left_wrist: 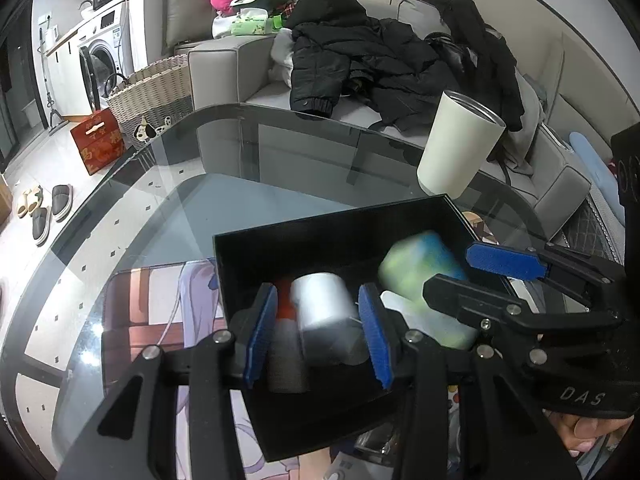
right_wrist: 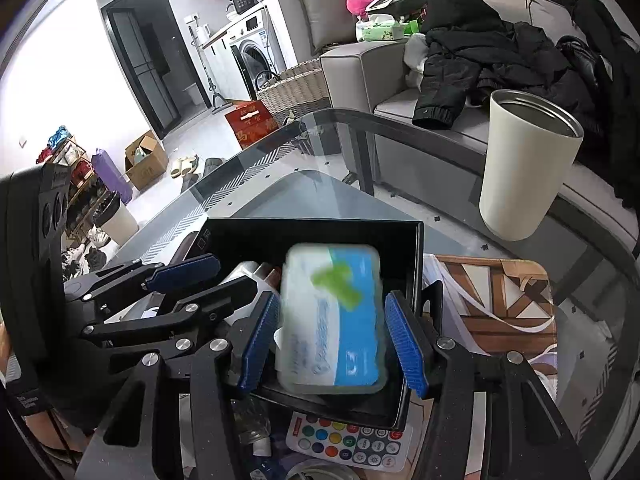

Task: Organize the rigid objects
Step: 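Lower the charger and earplug box into the black box and open both grippers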

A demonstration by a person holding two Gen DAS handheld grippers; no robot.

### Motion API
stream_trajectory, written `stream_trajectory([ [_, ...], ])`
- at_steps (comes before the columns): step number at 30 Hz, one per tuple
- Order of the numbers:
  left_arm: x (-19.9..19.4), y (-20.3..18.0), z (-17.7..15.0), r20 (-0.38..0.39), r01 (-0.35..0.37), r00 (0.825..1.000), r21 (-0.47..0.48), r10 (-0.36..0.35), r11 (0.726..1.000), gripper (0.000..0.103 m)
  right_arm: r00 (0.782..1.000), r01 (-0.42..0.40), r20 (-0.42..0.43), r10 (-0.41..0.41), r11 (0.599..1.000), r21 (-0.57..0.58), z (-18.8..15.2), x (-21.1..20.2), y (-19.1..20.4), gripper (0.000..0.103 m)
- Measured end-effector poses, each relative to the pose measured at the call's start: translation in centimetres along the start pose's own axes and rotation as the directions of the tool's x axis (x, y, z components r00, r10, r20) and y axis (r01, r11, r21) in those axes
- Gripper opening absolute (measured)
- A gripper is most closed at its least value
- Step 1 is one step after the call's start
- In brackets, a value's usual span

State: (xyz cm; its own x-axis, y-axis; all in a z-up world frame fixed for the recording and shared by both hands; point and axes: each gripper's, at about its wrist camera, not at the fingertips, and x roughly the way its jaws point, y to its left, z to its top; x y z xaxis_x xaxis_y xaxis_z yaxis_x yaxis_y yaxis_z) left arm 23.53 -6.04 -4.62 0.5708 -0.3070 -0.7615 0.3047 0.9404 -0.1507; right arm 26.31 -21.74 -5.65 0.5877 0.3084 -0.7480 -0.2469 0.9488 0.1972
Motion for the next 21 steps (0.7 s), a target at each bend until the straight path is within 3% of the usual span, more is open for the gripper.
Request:
stream_trajectory([
  [5,-0.9,0.1,0.0,0.015,-0.004,1.0,0.002,0.004,1.0,0.046,1.0,-0.016,0.0,0.016,1.0,0.011,0.0,-0.2,-0.1,0.058],
  [9,-2.1,0.2,0.0,0.053,-0.025,0.998,0.006,0.025,1.0,0.06,0.999,-0.028,0.018,0.028,0.999,0.022,-0.4,-1.0,-0.1,0.058],
  [21,-6.0,-1.5,-2.5,0.071,0.033,0.997,0.066,-0.038,0.997,0.061,0.998,-0.049,0.032,0.051,0.997,-0.055,-2.8,-5.2,1.1,0.058],
])
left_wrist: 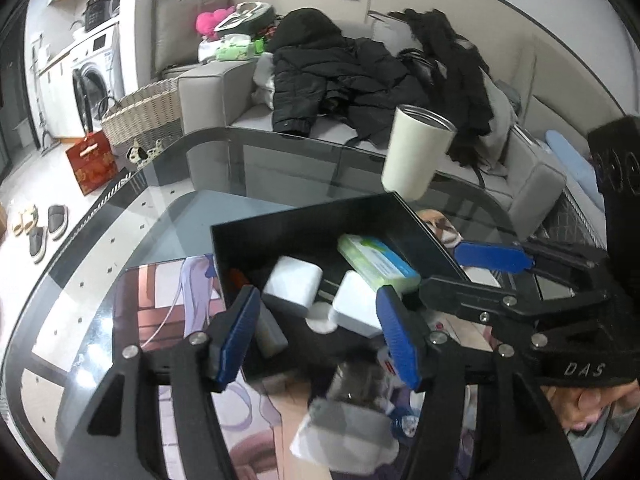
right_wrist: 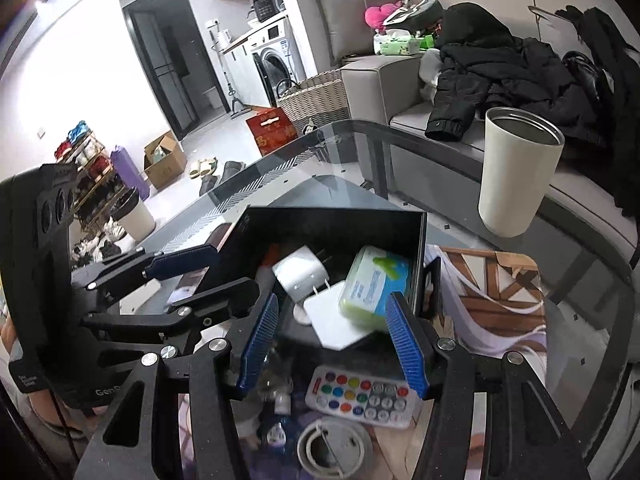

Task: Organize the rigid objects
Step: 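Lower the charger and earplug box into the black box and open both grippers, then grasp the white glass-domed device with the left gripper while the right gripper grasps the grey round lid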

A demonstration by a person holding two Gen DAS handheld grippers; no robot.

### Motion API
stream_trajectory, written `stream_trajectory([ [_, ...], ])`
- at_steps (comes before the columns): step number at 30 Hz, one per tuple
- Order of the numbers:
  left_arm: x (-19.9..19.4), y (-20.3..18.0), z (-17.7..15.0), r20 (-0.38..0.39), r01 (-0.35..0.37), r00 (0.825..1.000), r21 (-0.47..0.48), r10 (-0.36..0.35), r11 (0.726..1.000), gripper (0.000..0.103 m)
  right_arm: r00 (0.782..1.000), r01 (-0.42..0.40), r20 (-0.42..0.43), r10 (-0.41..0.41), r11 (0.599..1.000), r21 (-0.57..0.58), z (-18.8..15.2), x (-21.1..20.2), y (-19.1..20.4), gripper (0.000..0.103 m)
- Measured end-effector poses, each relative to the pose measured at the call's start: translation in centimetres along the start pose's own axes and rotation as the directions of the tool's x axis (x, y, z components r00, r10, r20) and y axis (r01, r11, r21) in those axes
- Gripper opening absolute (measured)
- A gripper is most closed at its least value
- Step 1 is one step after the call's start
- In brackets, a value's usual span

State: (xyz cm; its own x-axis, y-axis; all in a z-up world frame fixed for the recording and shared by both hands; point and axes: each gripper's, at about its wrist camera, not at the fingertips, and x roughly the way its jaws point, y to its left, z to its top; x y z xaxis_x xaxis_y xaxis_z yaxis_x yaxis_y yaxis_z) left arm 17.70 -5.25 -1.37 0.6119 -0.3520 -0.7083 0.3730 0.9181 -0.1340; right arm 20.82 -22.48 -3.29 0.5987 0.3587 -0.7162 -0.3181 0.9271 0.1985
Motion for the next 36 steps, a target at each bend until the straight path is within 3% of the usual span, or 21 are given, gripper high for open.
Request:
stream_trajectory([
  [7,-0.7,-1.4,-1.7,-0.046,0.019,0.999,0.036,-0.017,0.999,0.061,0.999,0.001,-0.032,-0.003,0.999,-0.045,-1.9,-1.2,0.6,0.058],
  [17,-1.7,-2.1,-2.7,-0.046,0.034,0.998,0.055,-0.031,0.998,0.061,0.997,-0.008,-0.075,0.002,0.997,-0.076,-3.7,-1.6,0.8,0.058],
  [36,0.1,-3.2,-5.2,-0.143,0.042,0.989,0.096,-0.028,0.994,0.061,0.975,-0.008,-0.221,-0.016,0.994,-0.108,-7.1,1.6,0.5,0.058],
])
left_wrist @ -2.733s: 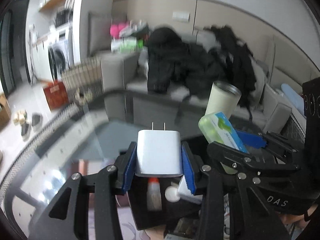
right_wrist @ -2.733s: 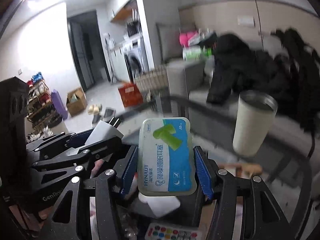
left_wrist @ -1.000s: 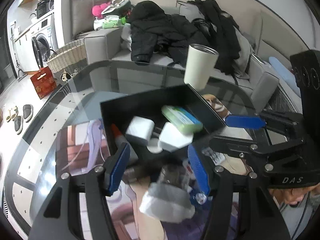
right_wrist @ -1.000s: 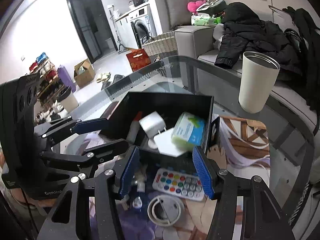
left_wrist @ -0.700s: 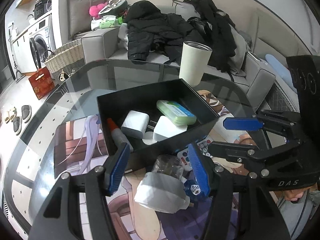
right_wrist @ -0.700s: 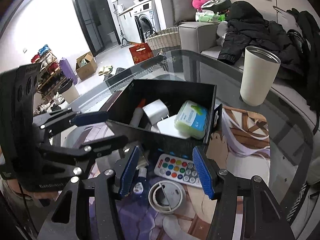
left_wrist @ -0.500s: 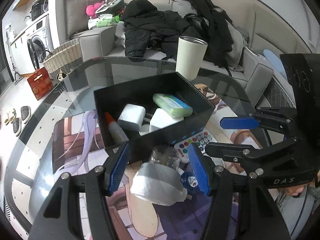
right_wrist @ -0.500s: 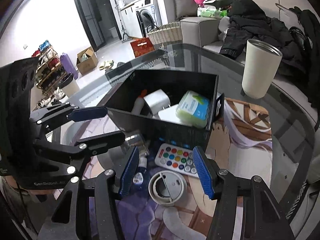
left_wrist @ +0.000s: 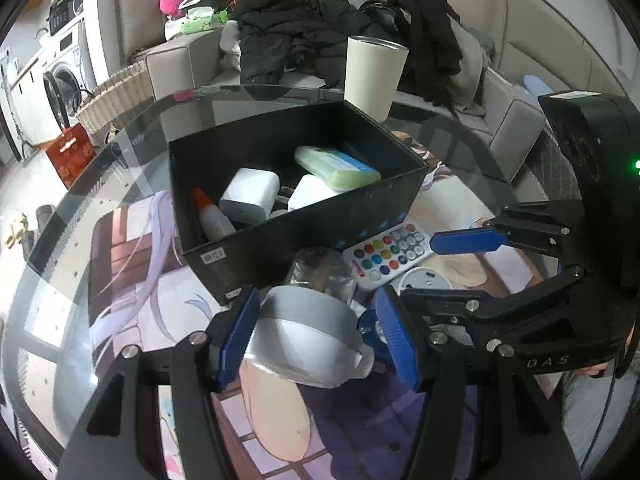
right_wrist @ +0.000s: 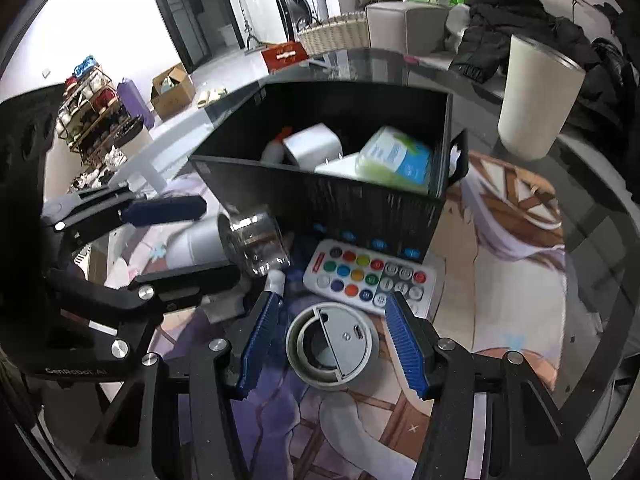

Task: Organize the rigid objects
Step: 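Grasp the white glass-domed device with the left gripper while the right gripper grasps the grey round lid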

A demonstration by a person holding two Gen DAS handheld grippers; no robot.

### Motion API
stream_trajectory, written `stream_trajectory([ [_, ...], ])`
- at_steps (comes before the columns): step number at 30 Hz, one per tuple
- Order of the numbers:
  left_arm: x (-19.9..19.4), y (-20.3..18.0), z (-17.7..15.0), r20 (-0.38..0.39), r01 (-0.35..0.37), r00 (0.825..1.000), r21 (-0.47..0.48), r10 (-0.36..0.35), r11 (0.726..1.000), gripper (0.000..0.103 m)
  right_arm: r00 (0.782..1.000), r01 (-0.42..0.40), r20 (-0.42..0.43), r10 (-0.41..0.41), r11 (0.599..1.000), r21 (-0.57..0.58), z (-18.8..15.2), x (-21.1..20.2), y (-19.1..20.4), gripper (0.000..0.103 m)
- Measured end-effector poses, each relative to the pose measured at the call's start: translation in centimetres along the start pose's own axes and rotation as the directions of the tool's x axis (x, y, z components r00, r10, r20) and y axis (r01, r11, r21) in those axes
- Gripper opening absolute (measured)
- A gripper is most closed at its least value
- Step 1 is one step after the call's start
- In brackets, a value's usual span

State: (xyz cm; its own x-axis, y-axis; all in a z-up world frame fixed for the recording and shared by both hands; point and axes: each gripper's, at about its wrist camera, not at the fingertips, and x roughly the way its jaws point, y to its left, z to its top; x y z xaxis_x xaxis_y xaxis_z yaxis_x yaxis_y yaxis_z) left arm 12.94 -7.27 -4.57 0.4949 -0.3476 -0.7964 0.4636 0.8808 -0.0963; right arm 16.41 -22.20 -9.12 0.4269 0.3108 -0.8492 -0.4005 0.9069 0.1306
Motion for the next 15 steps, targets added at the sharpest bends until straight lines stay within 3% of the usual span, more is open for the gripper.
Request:
stream_trajectory([
  [15,1.0,0.5,-0.8,-0.03,-0.044,0.999,0.029,0.045,0.999,0.062,0.997,0.032,-0.066,-0.035,0.999,-0.041,-1.8,2.6,0.4,0.058],
])
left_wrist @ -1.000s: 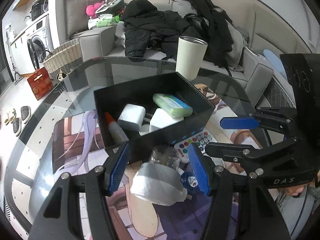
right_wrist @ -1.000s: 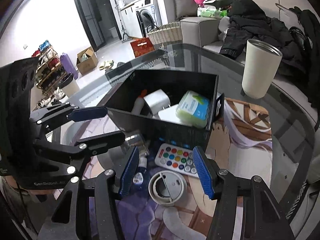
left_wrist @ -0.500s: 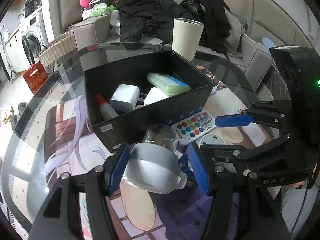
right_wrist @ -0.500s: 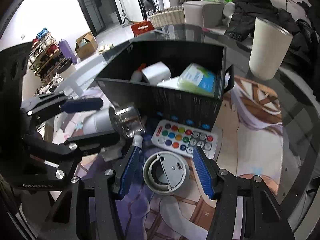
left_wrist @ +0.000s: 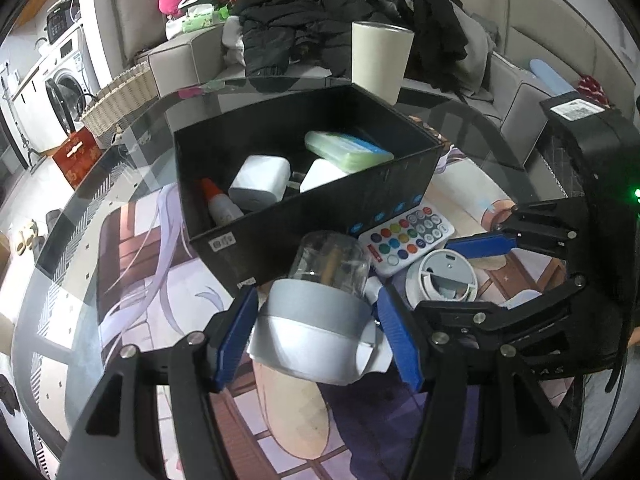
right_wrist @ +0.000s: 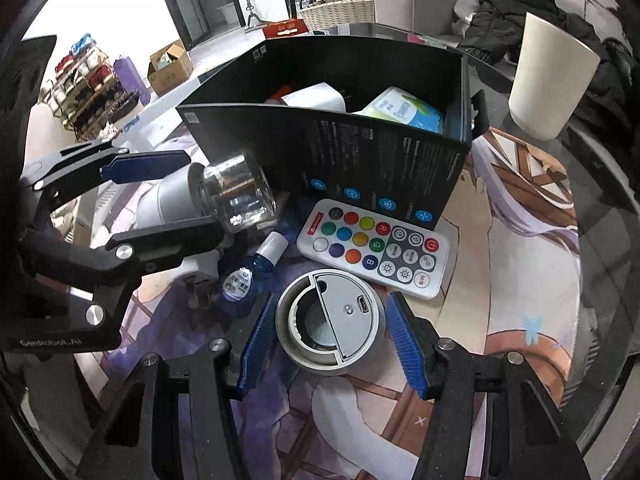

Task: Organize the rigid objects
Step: 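Grasp the white glass-domed device with the left gripper while the right gripper grasps the grey round lid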

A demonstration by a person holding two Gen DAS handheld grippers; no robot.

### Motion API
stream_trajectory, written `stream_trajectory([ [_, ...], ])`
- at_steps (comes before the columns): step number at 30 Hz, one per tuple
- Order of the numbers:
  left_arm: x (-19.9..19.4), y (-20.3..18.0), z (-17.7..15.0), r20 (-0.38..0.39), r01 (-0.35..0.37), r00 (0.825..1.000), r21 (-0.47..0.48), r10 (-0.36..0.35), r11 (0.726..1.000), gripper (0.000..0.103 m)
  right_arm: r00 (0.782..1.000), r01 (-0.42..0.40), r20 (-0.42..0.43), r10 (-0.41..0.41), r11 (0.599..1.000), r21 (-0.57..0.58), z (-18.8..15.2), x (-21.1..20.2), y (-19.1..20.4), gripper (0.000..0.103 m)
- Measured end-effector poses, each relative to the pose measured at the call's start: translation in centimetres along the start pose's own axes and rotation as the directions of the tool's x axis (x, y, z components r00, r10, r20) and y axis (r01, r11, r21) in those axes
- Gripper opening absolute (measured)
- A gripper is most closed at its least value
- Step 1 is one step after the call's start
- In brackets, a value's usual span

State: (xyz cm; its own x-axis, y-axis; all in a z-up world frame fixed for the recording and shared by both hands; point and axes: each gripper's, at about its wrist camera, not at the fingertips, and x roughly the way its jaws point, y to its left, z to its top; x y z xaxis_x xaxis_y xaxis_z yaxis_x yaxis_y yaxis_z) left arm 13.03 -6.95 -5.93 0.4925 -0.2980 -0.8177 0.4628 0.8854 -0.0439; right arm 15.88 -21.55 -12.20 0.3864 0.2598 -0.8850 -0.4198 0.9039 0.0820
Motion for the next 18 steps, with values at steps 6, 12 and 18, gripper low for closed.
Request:
stream_trajectory([
  [6,0.4,0.1,-0.3,-0.013,0.004,1.0,-0.001,-0.004,1.0,0.065,1.0,0.003,0.0,-0.003,1.0,-0.005,-0.1,0.0,0.3,0.058],
  [12,0.3,0.1,-0.3,-0.013,0.007,1.0,0.011,-0.007,1.0,0.063,1.0,0.015,-0.002,-0.015,1.0,-0.021,0.0,-0.3,0.3,0.058],
  [18,0.1,-0.2,-0.3,-0.023,0.014,1.0,0.032,-0.013,0.999,0.062,1.0,0.022,-0.005,-0.022,0.999,-0.042,0.1,-0.2,1.2,0.055],
])
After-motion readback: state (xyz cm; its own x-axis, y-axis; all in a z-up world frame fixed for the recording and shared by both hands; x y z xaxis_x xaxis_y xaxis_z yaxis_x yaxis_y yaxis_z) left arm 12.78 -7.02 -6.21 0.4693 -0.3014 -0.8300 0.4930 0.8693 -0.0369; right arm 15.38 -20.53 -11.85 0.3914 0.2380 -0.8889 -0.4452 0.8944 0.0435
